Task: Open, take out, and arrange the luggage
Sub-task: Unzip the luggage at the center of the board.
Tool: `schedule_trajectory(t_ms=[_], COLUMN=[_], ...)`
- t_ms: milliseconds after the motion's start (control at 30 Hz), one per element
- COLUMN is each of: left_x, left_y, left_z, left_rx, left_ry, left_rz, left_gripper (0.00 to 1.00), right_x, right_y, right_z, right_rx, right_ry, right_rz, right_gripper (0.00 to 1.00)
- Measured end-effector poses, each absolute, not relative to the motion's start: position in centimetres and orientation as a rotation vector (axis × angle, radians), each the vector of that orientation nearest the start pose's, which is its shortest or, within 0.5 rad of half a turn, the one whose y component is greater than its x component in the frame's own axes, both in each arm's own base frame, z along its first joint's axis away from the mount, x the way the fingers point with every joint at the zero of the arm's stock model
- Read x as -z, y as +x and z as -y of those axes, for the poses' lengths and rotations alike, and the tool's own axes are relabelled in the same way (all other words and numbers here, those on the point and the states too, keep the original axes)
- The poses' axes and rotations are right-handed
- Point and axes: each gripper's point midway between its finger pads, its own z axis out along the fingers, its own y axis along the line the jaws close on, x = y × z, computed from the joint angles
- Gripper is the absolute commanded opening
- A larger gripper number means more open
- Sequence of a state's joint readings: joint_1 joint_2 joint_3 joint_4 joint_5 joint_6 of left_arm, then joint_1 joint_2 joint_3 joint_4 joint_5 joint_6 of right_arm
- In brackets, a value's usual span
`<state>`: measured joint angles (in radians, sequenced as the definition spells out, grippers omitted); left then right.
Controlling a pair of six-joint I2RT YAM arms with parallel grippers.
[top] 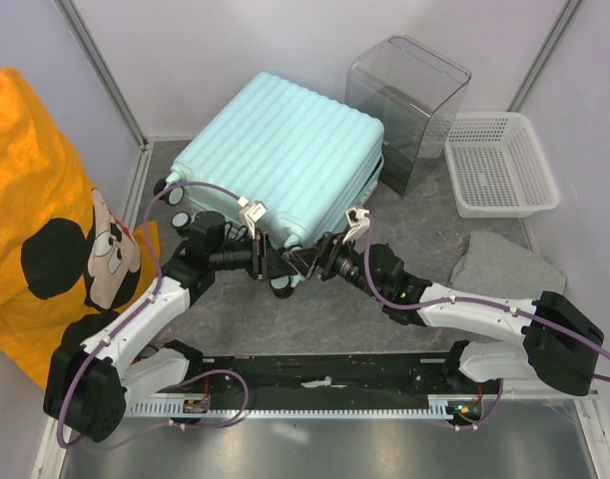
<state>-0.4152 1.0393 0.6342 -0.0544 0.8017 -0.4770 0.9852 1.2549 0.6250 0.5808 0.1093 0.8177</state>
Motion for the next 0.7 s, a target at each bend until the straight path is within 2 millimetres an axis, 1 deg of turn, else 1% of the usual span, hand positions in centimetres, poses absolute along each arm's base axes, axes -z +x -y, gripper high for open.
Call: schedule_trajectory(t_ms=[100,133,167,200,233,267,367,467,533,700], left_x=[-18.6,-18.6,-18.6,-18.5,-18.5,-18.5,-18.3,-18.0,-17.8,-17.7], left_y=[20.1,20.1,20.1,20.1,20.1,20.1,20.4,20.6,20.7,21.0], left_z=[24.3,24.3,24.3,24.3,24.3,24.3,24.2,24.0,23.8,23.3], left_rx=[1.375,1.380,1.385,1.387,1.387,1.387,1.370,1.346,1.326,1.272], left_ry=[0.487,0.487,0.487,0.487,0.485,0.481,0.463,0.442,0.424,0.388], left_rz=[-2.089,-2.089,-2.089,-2.089,-2.090,-2.091,-2.100,-2.115,-2.126,-2.132], left_gripper=[0.42,0.43,0.45,0.47,0.52,0.55,0.62,0.68,0.70,0.71], right_x=[-22.8,-22.9,-22.9,-22.9,-23.0,-23.0,-23.2,-23.3,-23.3,-23.3], right_y=[22.2,22.2,22.2,22.1,22.1,22.1,22.0,22.0,22.0,22.1], right_z=[-35.8,-35.8,-35.9,-35.9,-35.9,-35.8,-35.6,-35.4,-35.3,-35.4], right_rx=[-1.286,-1.289,-1.293,-1.296,-1.301,-1.299,-1.300,-1.292,-1.287,-1.278], right_ry=[-0.050,-0.049,-0.045,-0.044,-0.043,-0.041,-0.037,-0.037,-0.035,-0.036], right_rz=[-1.787,-1.788,-1.790,-1.790,-1.788,-1.788,-1.790,-1.790,-1.791,-1.794], right_gripper=[0.68,0.66,0.61,0.59,0.56,0.52,0.45,0.39,0.38,0.34])
